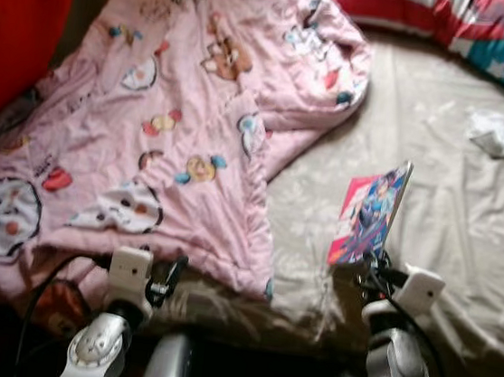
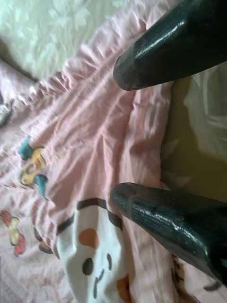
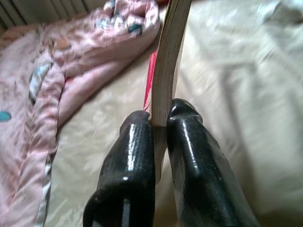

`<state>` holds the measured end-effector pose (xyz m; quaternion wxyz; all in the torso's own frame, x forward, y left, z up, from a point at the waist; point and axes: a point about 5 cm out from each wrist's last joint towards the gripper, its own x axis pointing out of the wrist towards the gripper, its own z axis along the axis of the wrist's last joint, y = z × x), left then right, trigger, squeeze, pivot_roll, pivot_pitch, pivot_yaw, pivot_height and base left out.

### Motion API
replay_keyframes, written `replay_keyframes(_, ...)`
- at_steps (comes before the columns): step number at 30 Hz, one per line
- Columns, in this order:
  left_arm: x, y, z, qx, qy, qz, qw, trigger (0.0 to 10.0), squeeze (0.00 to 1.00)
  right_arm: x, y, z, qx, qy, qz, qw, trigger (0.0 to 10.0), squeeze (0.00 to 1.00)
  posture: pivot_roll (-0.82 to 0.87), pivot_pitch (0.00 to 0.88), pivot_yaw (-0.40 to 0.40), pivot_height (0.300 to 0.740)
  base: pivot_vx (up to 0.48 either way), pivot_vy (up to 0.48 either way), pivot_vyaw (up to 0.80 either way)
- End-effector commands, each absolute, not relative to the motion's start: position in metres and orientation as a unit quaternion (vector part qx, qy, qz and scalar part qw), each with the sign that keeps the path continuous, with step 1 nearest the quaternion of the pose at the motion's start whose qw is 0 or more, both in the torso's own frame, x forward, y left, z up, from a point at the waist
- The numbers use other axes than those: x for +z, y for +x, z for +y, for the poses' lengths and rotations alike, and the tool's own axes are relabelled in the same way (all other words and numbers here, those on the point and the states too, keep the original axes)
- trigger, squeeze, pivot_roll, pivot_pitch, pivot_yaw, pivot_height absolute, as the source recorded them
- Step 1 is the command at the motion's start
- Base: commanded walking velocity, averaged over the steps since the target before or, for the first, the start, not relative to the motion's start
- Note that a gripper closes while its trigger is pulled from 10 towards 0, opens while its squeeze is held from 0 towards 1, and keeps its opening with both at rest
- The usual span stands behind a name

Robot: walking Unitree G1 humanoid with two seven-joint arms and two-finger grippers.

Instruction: Clean up the room

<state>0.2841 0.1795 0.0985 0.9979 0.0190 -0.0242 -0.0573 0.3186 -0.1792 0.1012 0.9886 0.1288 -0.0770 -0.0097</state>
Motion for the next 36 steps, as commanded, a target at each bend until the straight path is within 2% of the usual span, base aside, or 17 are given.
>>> replay_keyframes(1,0.086,0.278,0.188,-0.037,0.013,-0.005,0.999,10.0,0.00,0.106,0.317,-0.178,-0.008,0.117,-0.086,0.989,10.0,0.00,0.02,0.149,0.036,0.587,0.000,0.000,0.00)
replay_keyframes(6,0.077,0.277,0.190,-0.029,0.001,0.007,1.000,10.0,0.00,0.096,0.314,-0.178,-0.029,0.102,-0.056,0.993,10.0,0.00,0.02,0.135,0.035,0.605,0.000,0.000,0.00)
replay_keyframes(14,0.055,0.272,0.202,-0.001,-0.008,0.046,0.999,10.0,0.00,0.085,0.304,-0.168,-0.021,0.084,-0.030,0.996,10.0,0.00,0.01,0.118,0.036,0.670,0.000,0.000,0.00)
replay_keyframes(25,0.026,0.261,0.218,0.029,-0.014,0.102,0.994,10.0,0.00,0.079,0.300,-0.167,-0.022,0.075,-0.019,0.997,10.0,0.00,0.01,0.119,0.034,0.740,0.000,0.000,0.00)
replay_keyframes(36,-0.017,0.242,0.237,0.065,-0.020,0.223,0.972,10.0,0.00,0.077,0.303,-0.166,-0.036,0.079,-0.015,0.996,10.0,0.00,0.01,0.117,0.040,0.740,0.000,0.000,0.00)
